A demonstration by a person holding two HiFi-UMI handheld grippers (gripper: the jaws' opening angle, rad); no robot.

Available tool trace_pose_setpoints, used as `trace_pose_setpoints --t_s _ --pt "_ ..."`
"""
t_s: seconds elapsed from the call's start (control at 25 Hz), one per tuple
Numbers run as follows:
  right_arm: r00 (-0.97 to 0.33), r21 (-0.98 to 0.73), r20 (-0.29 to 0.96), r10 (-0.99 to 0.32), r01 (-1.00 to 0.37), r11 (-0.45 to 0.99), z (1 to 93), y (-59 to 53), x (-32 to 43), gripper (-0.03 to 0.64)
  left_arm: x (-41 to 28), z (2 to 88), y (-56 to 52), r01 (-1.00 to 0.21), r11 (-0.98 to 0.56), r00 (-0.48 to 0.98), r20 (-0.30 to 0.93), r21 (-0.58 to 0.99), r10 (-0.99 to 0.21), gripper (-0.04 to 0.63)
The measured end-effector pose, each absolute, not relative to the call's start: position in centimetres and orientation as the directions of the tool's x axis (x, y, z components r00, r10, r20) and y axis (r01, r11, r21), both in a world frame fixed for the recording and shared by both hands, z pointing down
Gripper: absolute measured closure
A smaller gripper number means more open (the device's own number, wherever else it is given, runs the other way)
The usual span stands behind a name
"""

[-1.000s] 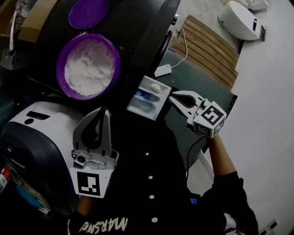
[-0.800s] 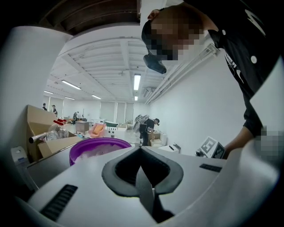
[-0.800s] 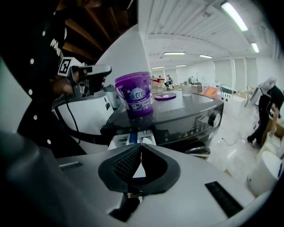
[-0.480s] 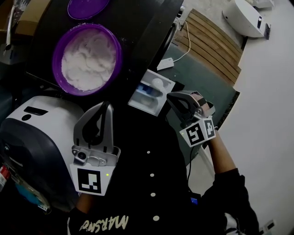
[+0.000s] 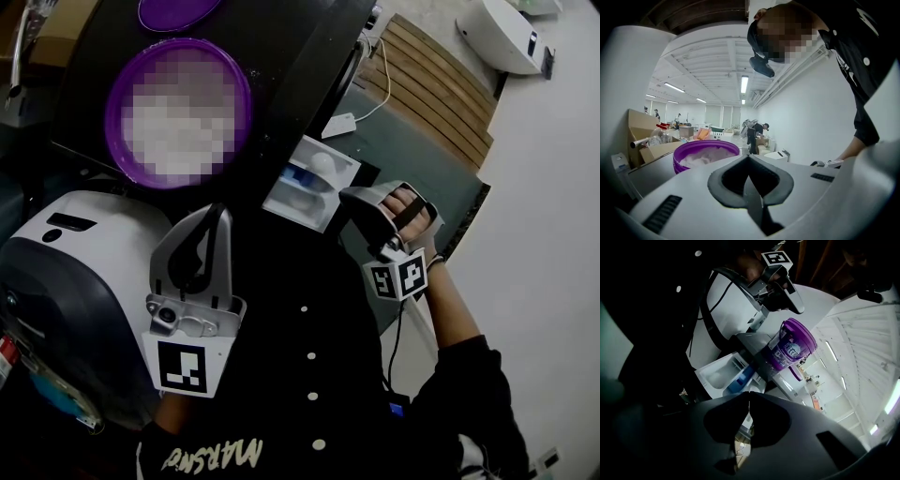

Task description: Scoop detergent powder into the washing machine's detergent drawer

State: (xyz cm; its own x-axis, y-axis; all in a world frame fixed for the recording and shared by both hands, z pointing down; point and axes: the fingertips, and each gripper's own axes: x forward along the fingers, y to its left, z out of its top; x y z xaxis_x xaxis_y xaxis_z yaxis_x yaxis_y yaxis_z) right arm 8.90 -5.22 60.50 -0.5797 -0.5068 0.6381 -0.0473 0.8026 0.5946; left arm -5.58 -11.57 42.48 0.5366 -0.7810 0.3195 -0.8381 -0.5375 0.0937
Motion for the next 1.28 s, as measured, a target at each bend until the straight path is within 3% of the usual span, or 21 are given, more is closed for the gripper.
trace_pose_setpoints --t_s 0.12,0.24,0.4,0.52,0.72,0.88,1.04,1.28 --pt "-0.586 0.568 0.637 -0.500 -0.082 0.819 60.4 -5.3 9.0 0.586 -5.6 42.5 -11.5 -0.839 -0.536 0.535 0.322 0.095 -0.781 0.591" --pt "-0.607 0.431 0.637 -0.476 -0.232 0.872 60.0 -5.7 9.2 0.586 -5.8 42.3 -11.7 -0.842 -0.532 0.531 0.316 0.093 -0.786 0.591" --pt "-0.688 0.078 0.559 -0.463 -0.513 0.855 58.0 -8.1 10.0 0.586 -6.0 41.6 -12.1 -0.848 -0.521 0.523 0.300 0.093 -0.798 0.591" --pt "-0.717 -0.287 0.523 -0.462 -0.658 0.696 57.6 -9.2 11.3 0.586 -6.1 40.8 -12.5 -0.854 -0.512 0.515 0.287 0.090 -0.808 0.591" --pt "-0.760 -0.612 0.492 -0.426 -0.649 0.452 57.5 -9.4 12.6 0.586 -6.4 38.6 -13.3 -0.865 -0.495 0.498 0.235 0.078 -0.835 0.591" --pt "-0.793 -0.731 0.392 -0.466 -0.576 0.365 54.8 -10.0 12.9 0.586 -7.0 36.4 -14.1 -0.878 -0.474 0.477 0.180 0.065 -0.860 0.591" --pt "-0.815 -0.746 0.286 -0.504 -0.520 0.416 49.2 -11.8 12.3 0.586 -8.0 34.1 -14.9 -0.894 -0.447 0.448 0.087 0.030 -0.890 0.591" --pt "-0.853 -0.623 0.127 -0.506 -0.466 0.628 38.5 -15.5 9.1 0.586 -12.3 32.0 -15.3 -0.938 -0.345 0.345 0.068 0.002 -0.936 0.591"
